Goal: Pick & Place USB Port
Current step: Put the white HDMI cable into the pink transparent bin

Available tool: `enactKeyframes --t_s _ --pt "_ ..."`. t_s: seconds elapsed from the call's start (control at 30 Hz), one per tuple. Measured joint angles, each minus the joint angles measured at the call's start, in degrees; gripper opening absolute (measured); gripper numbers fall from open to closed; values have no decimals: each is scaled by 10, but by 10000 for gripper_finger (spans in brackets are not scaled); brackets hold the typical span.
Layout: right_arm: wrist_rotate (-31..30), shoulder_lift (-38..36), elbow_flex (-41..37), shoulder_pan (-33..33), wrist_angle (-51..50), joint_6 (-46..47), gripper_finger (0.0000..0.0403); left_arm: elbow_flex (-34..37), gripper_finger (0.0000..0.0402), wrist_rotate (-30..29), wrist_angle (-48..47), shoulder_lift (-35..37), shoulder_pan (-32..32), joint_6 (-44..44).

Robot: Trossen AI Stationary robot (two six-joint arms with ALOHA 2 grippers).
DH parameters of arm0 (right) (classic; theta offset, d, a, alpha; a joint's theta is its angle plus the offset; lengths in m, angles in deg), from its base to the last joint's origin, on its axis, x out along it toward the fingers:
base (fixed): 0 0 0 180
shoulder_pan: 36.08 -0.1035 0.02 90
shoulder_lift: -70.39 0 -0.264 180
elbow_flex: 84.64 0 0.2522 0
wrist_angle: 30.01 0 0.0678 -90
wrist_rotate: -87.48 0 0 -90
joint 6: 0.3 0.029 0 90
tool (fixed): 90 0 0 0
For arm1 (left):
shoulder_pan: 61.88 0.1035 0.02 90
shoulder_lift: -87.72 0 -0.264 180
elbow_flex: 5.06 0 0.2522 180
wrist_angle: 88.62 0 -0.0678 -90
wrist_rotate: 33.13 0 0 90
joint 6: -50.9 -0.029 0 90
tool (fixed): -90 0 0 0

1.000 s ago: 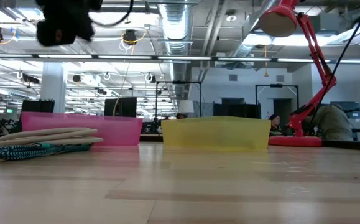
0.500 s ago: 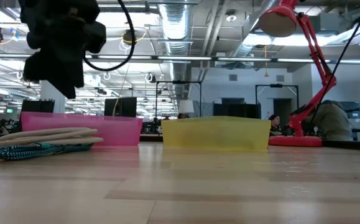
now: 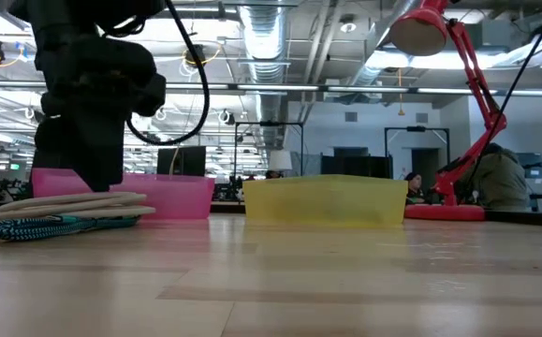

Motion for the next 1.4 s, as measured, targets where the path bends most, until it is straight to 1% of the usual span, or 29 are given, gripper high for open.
enactKeyframes --t_s 0.33,0.4,0.47,0.53,0.73,0.8,0.9,1.07,1.3,1.4 --pt "0 0 0 0 -1 0 1 0 177 0 31 -61 0 0" --pt "0 0 0 0 -1 0 1 -1 170 0 34 -66 0 0" --pt "1 0 0 0 -1 0 1 -1 156 -1 34 -66 0 0" --pt "2 0 0 0 -1 0 1 -1 133 0 36 -65 0 0" --pt "2 0 0 0 -2 -5 1 -1 41 0 40 -55 0 -5" --pt "2 0 0 0 -3 -5 1 -1 35 1 44 -50 0 -5" --pt "2 0 0 0 -12 -4 1 -1 35 5 43 -34 -1 -7" --pt "2 0 0 0 -15 -5 1 -1 35 31 39 12 -2 -7" --pt "1 0 0 0 -19 -5 1 -1 35 31 41 115 -10 -12" --pt "0 0 0 0 -21 -5 1 -1 35 21 43 164 -12 -22"
